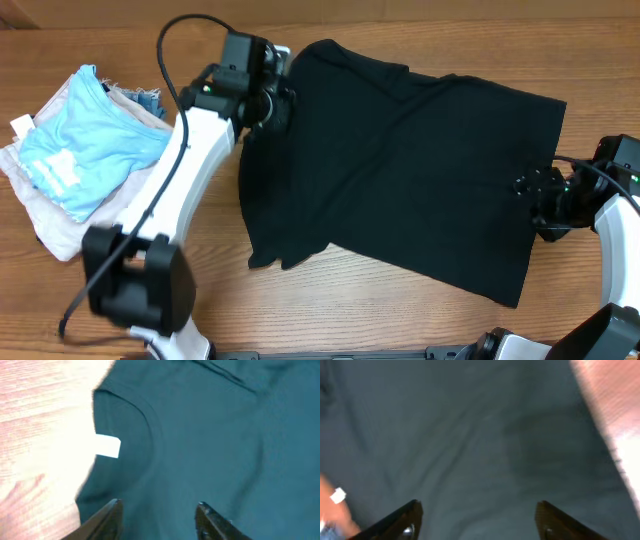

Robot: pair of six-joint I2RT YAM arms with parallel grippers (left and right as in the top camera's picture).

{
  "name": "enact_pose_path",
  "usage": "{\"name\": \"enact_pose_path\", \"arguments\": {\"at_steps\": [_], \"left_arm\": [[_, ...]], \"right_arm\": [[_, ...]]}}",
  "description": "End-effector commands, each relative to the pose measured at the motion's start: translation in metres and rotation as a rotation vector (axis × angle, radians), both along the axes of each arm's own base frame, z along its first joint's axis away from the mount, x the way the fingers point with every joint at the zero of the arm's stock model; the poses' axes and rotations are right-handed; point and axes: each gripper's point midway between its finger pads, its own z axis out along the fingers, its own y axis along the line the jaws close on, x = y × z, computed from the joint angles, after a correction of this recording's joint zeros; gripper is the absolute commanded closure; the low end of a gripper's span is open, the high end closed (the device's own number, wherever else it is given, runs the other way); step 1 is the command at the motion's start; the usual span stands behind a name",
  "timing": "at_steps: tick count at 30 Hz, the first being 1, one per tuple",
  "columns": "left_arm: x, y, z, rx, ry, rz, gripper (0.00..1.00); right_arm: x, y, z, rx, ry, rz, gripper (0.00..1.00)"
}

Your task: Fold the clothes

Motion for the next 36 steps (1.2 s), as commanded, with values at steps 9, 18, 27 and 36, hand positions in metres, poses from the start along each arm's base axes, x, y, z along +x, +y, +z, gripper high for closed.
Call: {"name": "enact_pose_path", "arguments": {"at_steps": [9,18,27,36], "left_arm": [[0.099,-0.002,-0.121,-0.138,0.152,-0.046,0.3],[0.081,0.045,-0.172,0.156,0.268,0.118,0.96],[0.052,0.151,-0.173,0.411,0.373,0.547,0.96],[0.084,0.12,-0.115,0.251,0.305,0.481,0.32]], "right_arm": [[0.013,0.019,0.021,0.062,-0.142,0.16,0.21],[0.015,0.018,0.022,0.057,-0.15,0.16,0.21],[0.019,0.01,0.021,0.009,-0.157,0.153,0.2],[0.011,-0.007,-0.028,-0.007,0.043,0.073,0.17]]}}
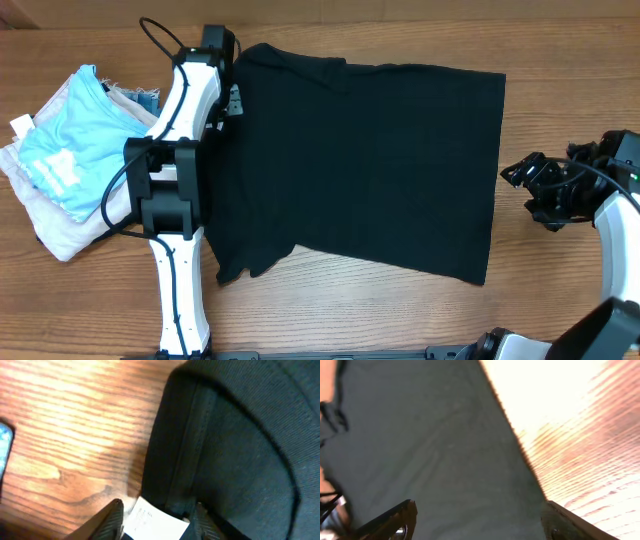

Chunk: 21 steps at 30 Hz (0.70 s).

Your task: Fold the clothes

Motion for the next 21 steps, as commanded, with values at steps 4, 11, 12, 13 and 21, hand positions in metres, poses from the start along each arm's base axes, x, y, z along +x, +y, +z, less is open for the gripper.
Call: {"name": "enact_pose_path", "arguments": {"at_steps": [4,11,12,13,21], "left_arm": [[0.042,-0.047,0.094,-0.198,-0.175,-0.093,0.18],[0.045,-0.063,0.16,-0.284,-0.278,-0.154,0.19],[0.045,-0.062,0.161,-0.276,-0.278,-0.163,0.19],[0.044,-0.061,0.16,-0.269,-0.273,-0.172,0.19],[0.038,-0.061,0.157,-0.259,-0.243,-0.196,0.21]], "right_arm": [[-0.04,0.001,-0.062,0.054,0.356,-0.032,0.24],[-0.051,0.029,-0.107,0.047,0.421,0.01,0.31],[-0.053,0.032,-0.11,0.045,0.423,0.02,0.34],[-0.054,0.037,-0.112,0.042,0.424,0.035,0.39],[-0.068,-0.012,-0.119,-0.199,0.535,-0.161,0.96]]}}
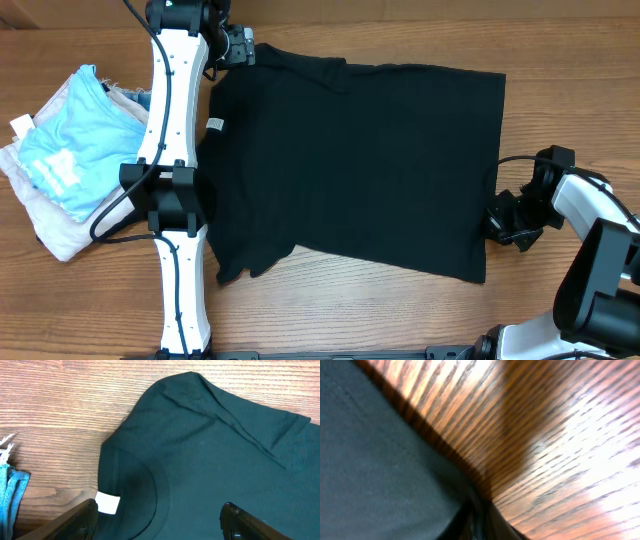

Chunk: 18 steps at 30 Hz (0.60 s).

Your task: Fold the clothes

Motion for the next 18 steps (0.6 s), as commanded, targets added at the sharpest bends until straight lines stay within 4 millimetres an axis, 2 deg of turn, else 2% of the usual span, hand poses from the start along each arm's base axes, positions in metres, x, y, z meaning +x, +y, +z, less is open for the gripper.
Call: {"name": "enact_pose_path", "arguments": {"at_steps": [1,3,8,11,12,14,16,18], "left_arm": [[0.002,-0.004,0.013,0.0,-0.035,-0.046,0.21],[0.002,-0.004,0.013,0.0,-0.035,-0.046,0.21],[-0.001,-0.005,0.012,-0.001,-0.026,-0.048,0.21],[-0.005,-0.004,0.01,0.003,-0.006,-0.055,0.2],[-0.006,-0.004,0.01,0.007,-0.001,-0.065,0.2],[-0.01,-0.004,0.008,0.016,0.015,-0.084,0.23],[-0.019,-0.004,0.008,0.023,0.045,-0.098,0.3],[-0.032,-0.002,0.018,0.037,0.07,-0.118,0.42]], "right_arm": [[-0.018,-0.045,-0.013,-0.239,0.102,-0.086,0.96],[-0.011,-0.065,-0.012,-0.325,0.077,-0.106,0.96],[0.03,-0.106,0.003,-0.424,-0.081,-0.191,0.96],[0.041,-0.127,0.016,-0.462,-0.123,-0.236,0.96],[0.044,-0.128,0.019,-0.447,-0.134,-0.24,0.88],[0.052,-0.123,0.026,-0.383,-0.164,-0.207,0.57],[0.062,-0.115,0.038,-0.302,-0.203,-0.203,0.34],[0.069,-0.11,0.054,-0.227,-0.247,-0.222,0.29]]}}
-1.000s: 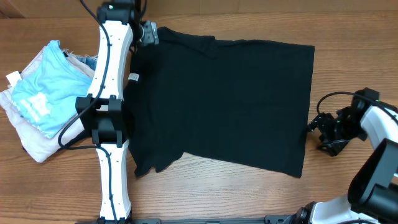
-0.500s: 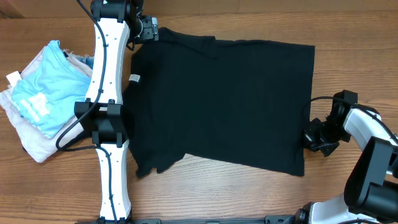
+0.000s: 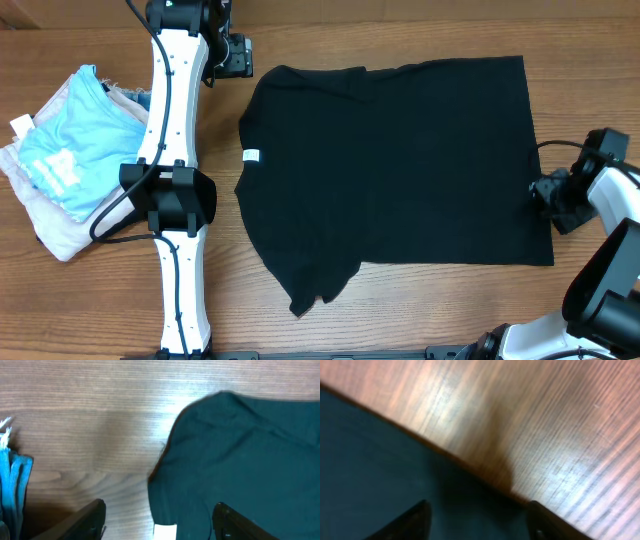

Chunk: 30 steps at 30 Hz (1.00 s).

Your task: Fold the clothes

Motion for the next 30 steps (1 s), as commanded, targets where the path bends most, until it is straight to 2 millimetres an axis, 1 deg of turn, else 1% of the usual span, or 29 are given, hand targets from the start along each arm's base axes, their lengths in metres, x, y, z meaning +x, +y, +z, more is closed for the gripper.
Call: {"name": "enact_pose_path", "arguments": {"at_steps": [1,3,4,5,6,9,11,12,14,15,16,17,19,21,22,24,25,26,28,29,30], "left_arm": [[-0.012,-0.003,0.034,0.003,-0.032,-0.052,0.42],[-0.022,-0.002,0.053,0.003,-0.044,-0.055,0.38],[-0.033,-0.002,0.066,0.007,-0.044,-0.063,0.35],[-0.037,-0.003,0.075,0.011,-0.06,-0.07,0.35],[-0.04,-0.008,0.084,-0.001,-0.076,-0.089,0.33],[-0.048,-0.023,0.108,-0.009,-0.127,-0.121,0.32],[-0.055,-0.038,0.121,-0.024,-0.153,-0.155,0.31],[-0.06,-0.049,0.129,-0.023,-0.17,-0.184,0.3],[-0.069,-0.063,0.135,-0.018,-0.177,-0.228,0.28],[-0.075,-0.068,0.135,-0.003,-0.166,-0.243,0.26],[-0.082,-0.07,0.132,0.015,-0.143,-0.251,0.22],[-0.093,-0.071,0.126,0.015,-0.096,-0.252,0.22],[-0.111,-0.074,0.112,-0.016,-0.011,-0.241,0.23],[-0.137,-0.076,0.09,-0.053,0.116,-0.243,0.27],[-0.154,-0.075,0.075,-0.061,0.197,-0.238,0.27],[-0.19,-0.083,0.051,-0.091,0.333,-0.261,0.28],[-0.208,-0.089,0.041,-0.103,0.395,-0.283,0.28],[-0.233,-0.097,0.029,-0.096,0.465,-0.318,0.27],[-0.259,-0.112,0.013,-0.087,0.529,-0.358,0.27],[-0.277,-0.122,0.001,-0.086,0.567,-0.387,0.25],[-0.29,-0.129,-0.009,-0.075,0.599,-0.402,0.24]], "right_arm": [[0.022,0.002,0.031,0.099,-0.127,0.006,0.28],[0.02,0.002,0.044,0.141,-0.153,0.006,0.27],[0.018,0.007,0.052,0.179,-0.176,0.031,0.26],[0.016,0.01,0.056,0.201,-0.185,0.042,0.26],[0.013,0.015,0.06,0.225,-0.195,0.065,0.26],[0.01,0.03,0.07,0.27,-0.22,0.156,0.26],[0.007,0.043,0.076,0.321,-0.236,0.198,0.26],[0.002,0.049,0.078,0.343,-0.223,0.204,0.26],[-0.01,0.056,0.076,0.374,-0.178,0.209,0.26],[-0.016,0.057,0.075,0.381,-0.152,0.203,0.25],[-0.02,0.057,0.074,0.377,-0.128,0.197,0.24],[-0.023,0.056,0.073,0.37,-0.117,0.198,0.23],[-0.023,0.056,0.073,0.368,-0.115,0.198,0.21],[-0.023,0.056,0.073,0.367,-0.116,0.207,0.2],[-0.023,0.056,0.073,0.365,-0.116,0.213,0.18],[-0.024,0.056,0.073,0.368,-0.113,0.212,0.16],[-0.024,0.056,0.073,0.368,-0.113,0.212,0.15],[-0.023,0.056,0.073,0.367,-0.114,0.212,0.14],[-0.023,0.056,0.073,0.367,-0.115,0.212,0.12],[-0.023,0.056,0.073,0.367,-0.115,0.212,0.12],[-0.023,0.056,0.073,0.366,-0.115,0.213,0.11]]}}
